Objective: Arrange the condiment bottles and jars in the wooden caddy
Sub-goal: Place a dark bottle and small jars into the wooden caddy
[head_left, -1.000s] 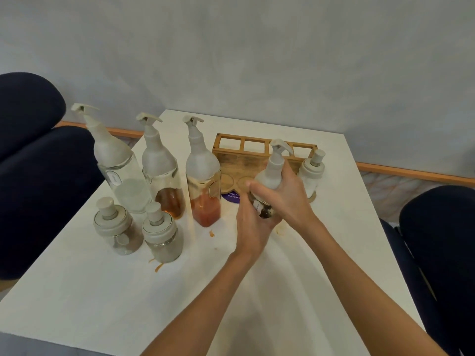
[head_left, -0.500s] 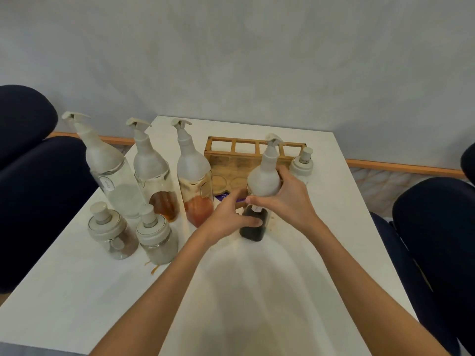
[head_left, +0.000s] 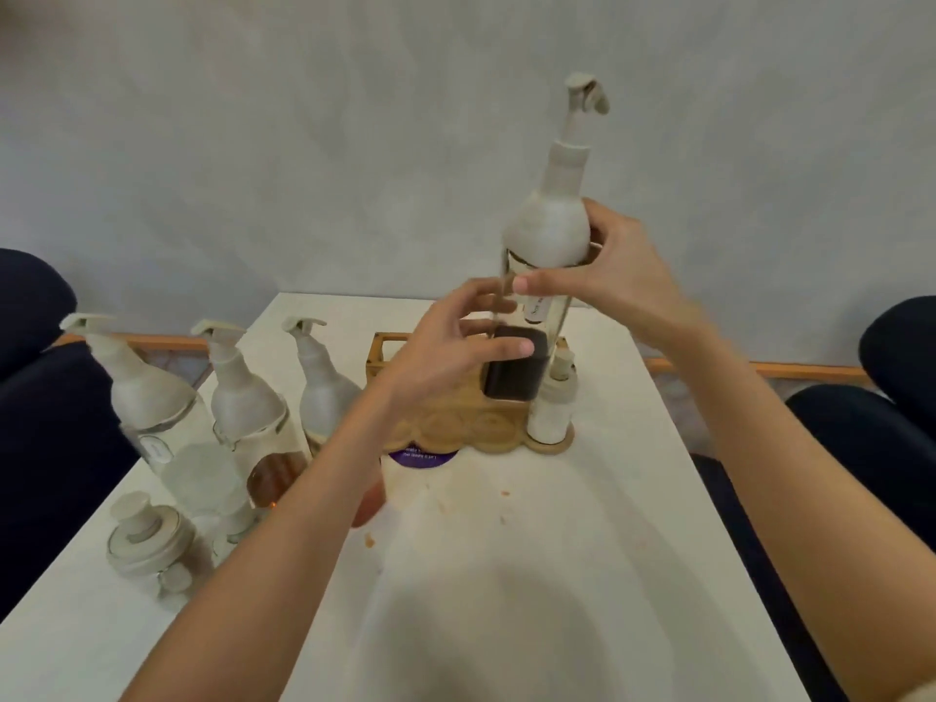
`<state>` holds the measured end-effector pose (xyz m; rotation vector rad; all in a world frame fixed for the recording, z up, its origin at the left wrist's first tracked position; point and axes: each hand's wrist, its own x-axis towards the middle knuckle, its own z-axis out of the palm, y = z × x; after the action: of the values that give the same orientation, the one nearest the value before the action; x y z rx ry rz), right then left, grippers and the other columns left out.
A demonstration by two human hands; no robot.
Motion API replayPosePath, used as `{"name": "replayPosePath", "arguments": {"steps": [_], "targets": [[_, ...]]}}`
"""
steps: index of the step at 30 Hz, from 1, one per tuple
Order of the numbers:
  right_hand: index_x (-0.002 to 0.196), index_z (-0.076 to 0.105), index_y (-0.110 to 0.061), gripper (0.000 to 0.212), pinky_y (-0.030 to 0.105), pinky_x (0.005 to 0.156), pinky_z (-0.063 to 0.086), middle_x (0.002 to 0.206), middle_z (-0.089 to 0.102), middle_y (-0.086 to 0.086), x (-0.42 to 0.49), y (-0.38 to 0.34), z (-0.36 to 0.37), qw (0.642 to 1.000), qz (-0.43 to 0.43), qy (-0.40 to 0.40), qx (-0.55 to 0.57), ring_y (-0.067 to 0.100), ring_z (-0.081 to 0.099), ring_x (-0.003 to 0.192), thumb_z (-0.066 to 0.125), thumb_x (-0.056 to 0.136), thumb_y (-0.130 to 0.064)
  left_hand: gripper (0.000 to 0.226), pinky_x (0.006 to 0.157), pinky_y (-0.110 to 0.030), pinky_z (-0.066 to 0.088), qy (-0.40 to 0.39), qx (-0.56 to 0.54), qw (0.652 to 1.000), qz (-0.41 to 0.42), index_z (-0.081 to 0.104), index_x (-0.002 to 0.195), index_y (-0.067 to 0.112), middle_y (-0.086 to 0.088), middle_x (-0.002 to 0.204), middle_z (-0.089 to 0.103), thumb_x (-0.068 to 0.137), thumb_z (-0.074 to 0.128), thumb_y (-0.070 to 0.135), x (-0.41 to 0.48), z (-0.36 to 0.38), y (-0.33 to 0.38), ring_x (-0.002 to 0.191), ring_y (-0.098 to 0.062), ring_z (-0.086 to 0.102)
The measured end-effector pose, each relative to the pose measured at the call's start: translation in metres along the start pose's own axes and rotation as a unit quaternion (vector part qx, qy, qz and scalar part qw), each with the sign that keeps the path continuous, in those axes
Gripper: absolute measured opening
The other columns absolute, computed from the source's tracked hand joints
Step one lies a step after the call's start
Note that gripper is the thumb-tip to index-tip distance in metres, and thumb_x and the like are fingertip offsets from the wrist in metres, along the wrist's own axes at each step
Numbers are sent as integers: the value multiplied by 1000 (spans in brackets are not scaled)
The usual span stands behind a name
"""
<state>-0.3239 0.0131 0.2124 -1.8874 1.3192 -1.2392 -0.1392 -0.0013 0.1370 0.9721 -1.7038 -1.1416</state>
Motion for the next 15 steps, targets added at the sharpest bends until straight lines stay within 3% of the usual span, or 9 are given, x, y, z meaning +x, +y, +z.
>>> {"name": "replayPosePath", "arguments": {"steps": [4,6,8,10,13,15], "targets": [[123,56,-22,62,19,80,52,110,66,-6,31,10,-20,1000,3,8,19,7,63,102,87,69,-25,59,75,-13,53,26,25,999,35,50,128,29,6,124,60,78,81,27,41,8,12,106,-6,62],[129,51,-21,65,27,89,51,118,62,-3,48,24,-26,1000,15,2,12,12,59,109,84,73,-32,59,68,-6,49,49,19,998,43,49,127,28,5,123,60,78,82,25,65,15,11,99,-1,61],[130,48,-20,68,32,93,51,120,59,-2,62,40,-28,999,36,-4,2,14,57,113,82,74,-38,63,67,-5,48,70,14,997,42,49,129,24,4,122,59,76,83,24,86,21,6,97,-1,61],[128,47,-19,67,29,89,50,116,58,-5,73,58,-28,999,48,0,-2,12,56,110,82,74,-36,66,70,-8,47,78,16,996,34,48,131,23,4,125,58,75,84,25,106,28,-5,101,-7,60],[128,48,-18,66,24,81,51,112,58,-6,86,87,-25,998,61,10,-3,12,58,106,82,74,-34,67,73,-13,48,61,10,998,5,46,131,22,4,127,57,76,83,24,131,37,-27,105,-14,59],[128,48,-19,68,30,83,54,115,59,-3,94,110,-23,997,75,9,-8,15,59,107,83,72,-37,67,72,-14,48,41,11,999,-17,45,133,21,5,126,55,77,82,22,144,41,-43,103,-12,58]]}}
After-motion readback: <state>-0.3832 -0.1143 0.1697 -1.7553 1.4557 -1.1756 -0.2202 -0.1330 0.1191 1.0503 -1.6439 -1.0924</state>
